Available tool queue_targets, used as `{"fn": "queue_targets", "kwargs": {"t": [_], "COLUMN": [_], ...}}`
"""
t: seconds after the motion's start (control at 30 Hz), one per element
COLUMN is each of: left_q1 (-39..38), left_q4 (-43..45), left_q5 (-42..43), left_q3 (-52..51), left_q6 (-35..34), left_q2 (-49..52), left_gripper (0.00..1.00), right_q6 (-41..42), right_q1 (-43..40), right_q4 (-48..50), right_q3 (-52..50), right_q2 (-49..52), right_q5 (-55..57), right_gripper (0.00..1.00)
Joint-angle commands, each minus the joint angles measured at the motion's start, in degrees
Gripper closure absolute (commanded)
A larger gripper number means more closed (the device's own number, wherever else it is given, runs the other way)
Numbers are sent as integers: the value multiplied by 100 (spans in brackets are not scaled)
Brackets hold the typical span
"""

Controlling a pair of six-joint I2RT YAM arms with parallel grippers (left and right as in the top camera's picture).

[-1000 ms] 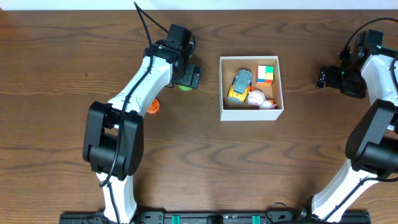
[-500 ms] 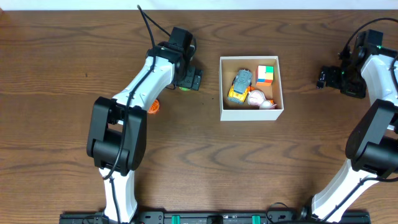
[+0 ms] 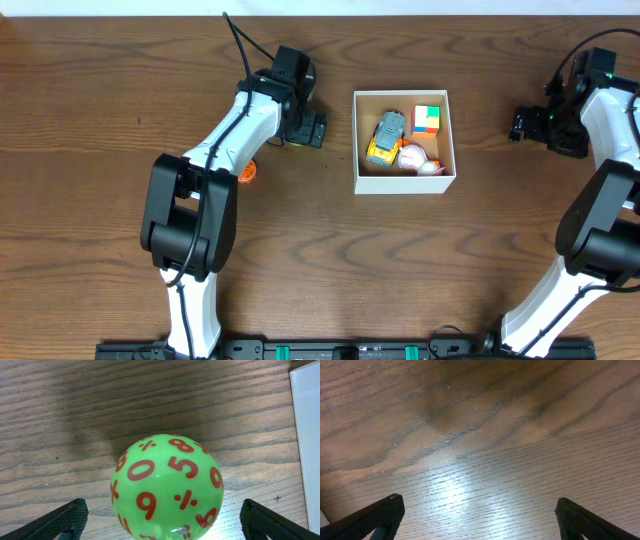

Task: Pack container
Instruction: 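Lower the left gripper and grasp the green ball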

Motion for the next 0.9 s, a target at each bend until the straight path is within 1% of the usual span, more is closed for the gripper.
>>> {"fn": "queue_targets", "kwargs": {"t": [0.0,0.23,0.4,0.53,0.63,0.87], "left_q1": [2,2,2,2,2,2], "left_q4": [-15,-61,-127,-87,-37,125], "left_q5": [35,33,35,35,35,37], "left_q3": [-109,-122,-122,-122,-122,-122], "left_q6": [33,35,317,380,603,634], "left_q2": [52,55,94,98,107,212], "left_gripper": [2,2,2,2,2,2], "right_q6": [76,76,76,76,76,76], "right_q1": [-26,-26,-26,-26,-26,-26], "right_q4": [4,4,4,4,4,4], "right_q3": [-15,-15,-15,-15,-15,-15], "right_q2": [-4,-4,-4,-4,-4,-4], "right_q5": [15,15,15,15,15,15], "right_gripper": [1,1,1,1,1,1]}}
